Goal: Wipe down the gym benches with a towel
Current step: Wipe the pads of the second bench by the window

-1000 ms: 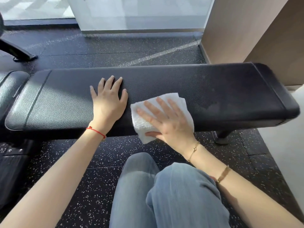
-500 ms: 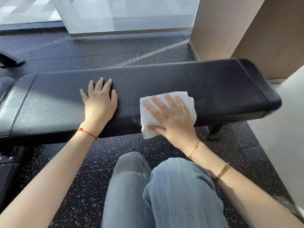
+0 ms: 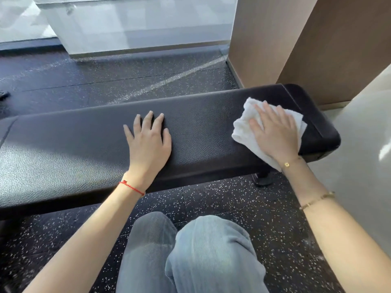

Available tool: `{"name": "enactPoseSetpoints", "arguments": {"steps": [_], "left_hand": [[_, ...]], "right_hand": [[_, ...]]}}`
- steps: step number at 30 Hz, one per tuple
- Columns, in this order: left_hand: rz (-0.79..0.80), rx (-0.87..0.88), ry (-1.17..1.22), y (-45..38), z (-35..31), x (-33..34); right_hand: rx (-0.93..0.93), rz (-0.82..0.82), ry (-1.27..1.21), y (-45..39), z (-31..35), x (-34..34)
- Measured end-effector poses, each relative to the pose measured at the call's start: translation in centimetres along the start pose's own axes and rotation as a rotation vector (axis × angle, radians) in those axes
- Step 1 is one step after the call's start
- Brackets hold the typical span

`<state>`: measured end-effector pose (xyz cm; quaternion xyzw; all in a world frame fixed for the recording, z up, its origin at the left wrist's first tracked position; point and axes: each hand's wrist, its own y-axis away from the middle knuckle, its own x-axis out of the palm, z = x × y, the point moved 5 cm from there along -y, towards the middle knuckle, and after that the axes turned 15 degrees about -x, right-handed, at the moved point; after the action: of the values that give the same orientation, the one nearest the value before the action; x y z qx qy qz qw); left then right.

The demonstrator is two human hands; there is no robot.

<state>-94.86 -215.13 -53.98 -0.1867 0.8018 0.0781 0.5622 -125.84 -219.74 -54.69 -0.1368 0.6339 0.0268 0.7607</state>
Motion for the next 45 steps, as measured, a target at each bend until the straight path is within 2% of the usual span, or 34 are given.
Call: {"name": "enactPoseSetpoints", "arguments": {"steps": [3, 7, 12, 15, 22, 29, 33, 39, 45], "left_hand": [[-0.01, -0.009, 0.007, -0.1, -0.4, 0.2], [-0.026, -0.014, 0.036, -0.1, -0.1, 0.0], [-0.062, -0.035, 0.096, 0.0, 0.9, -0.8], [-0.059, -0.025, 0.111, 0.3, 1.7, -1.3], [-0.035, -0.019, 0.13, 1.2, 1.9, -1.5], [-0.02, -0.054, 0.156, 1.0, 1.7, -1.8], [0.022, -0.079, 0.15, 0.6, 1.5, -3.5], [0.026, -0.169, 0.132, 0.7, 0.2, -12.7], [0.016, -0.273, 0.088, 2.0, -2.0, -27.6]], "right_hand": [[-0.036, 0.122, -0.035, -5.1, 0.6, 1.0], [-0.211, 0.228, -0.044, -9.9, 5.3, 2.2], [-0.465, 0.25, -0.11, -7.6, 10.8, 2.4], [-0.545, 0.246, -0.121, -5.1, 12.1, 2.0], [-0.533, 0.234, -0.178, -3.5, 11.8, 1.2], [-0.551, 0.024, -0.293, -2.4, 12.5, -0.4], [-0.538, 0.071, -0.382, -3.2, 12.8, -1.8], [-0.514, 0.259, -0.399, -5.1, 16.0, -9.1], [-0.556, 0.277, -0.432, -5.6, 20.3, -22.5]]}}
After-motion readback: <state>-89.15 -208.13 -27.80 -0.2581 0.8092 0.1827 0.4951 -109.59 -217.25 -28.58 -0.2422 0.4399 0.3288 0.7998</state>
